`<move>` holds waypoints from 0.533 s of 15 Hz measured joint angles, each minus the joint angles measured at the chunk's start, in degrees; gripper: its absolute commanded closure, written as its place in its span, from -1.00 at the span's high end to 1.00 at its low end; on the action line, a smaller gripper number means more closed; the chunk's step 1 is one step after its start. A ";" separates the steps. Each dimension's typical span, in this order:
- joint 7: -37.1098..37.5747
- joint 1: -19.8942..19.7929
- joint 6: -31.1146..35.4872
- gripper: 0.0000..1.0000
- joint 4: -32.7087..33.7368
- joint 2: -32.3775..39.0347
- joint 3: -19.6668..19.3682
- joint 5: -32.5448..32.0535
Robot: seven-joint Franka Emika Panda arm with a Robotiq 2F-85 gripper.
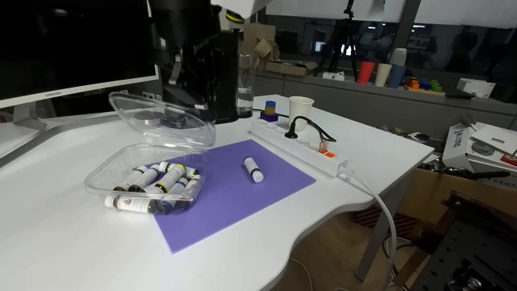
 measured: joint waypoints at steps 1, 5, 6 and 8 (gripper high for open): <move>1.48 0.08 -1.73 -0.99 0.05 -1.49 -0.29 0.49; 7.60 -0.70 -8.41 -0.99 0.10 -6.07 -2.13 1.20; 8.80 -1.21 -9.72 -0.99 0.10 -6.73 -2.57 1.26; 10.71 -2.34 -11.58 -0.99 0.00 -7.63 -3.47 1.64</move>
